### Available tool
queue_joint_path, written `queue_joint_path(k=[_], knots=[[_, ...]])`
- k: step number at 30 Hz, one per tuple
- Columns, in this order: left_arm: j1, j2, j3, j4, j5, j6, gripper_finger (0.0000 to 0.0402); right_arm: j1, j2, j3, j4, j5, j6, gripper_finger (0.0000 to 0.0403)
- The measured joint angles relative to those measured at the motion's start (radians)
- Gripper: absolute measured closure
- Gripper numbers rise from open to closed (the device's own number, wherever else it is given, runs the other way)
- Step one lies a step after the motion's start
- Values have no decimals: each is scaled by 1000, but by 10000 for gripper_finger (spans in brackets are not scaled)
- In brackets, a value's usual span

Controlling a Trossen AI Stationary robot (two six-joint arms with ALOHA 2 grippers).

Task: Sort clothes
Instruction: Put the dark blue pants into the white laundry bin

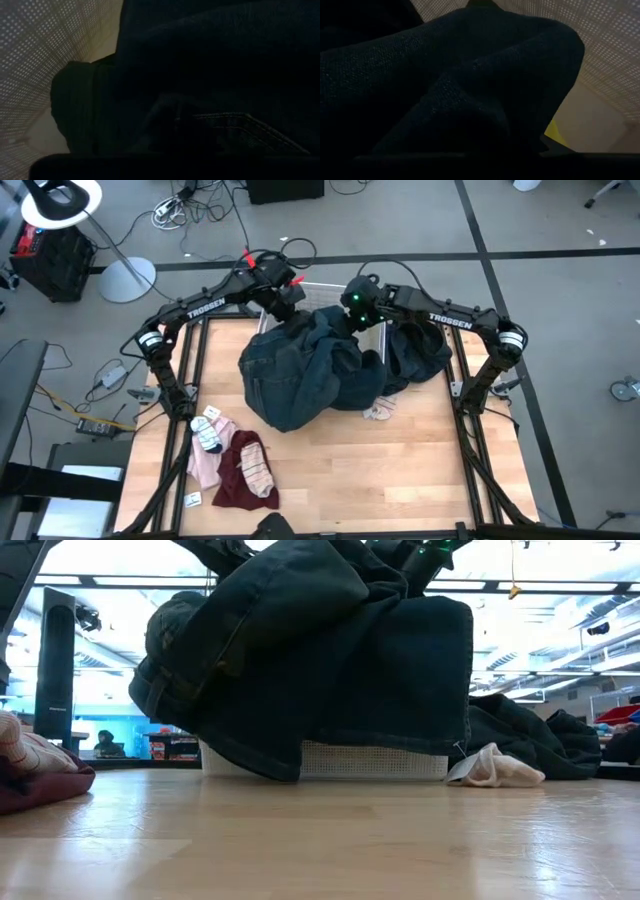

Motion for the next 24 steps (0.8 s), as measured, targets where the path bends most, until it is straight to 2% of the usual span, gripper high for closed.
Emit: queue_joint_path(k=[6, 11, 16, 24], knots=[[10, 1, 40, -28, 2, 2, 288, 0, -21, 0, -21, -5, 2, 283], [24, 0, 131, -137, -2, 40, 270, 0, -84, 0, -36, -6, -48, 249], [27, -12, 239, -238, -18, 111, 269, -3, -168, 0, -36, -2, -50, 238], [27, -82, 360, -292, -36, 116, 269, -6, -293, 1, -102, 2, -25, 243]])
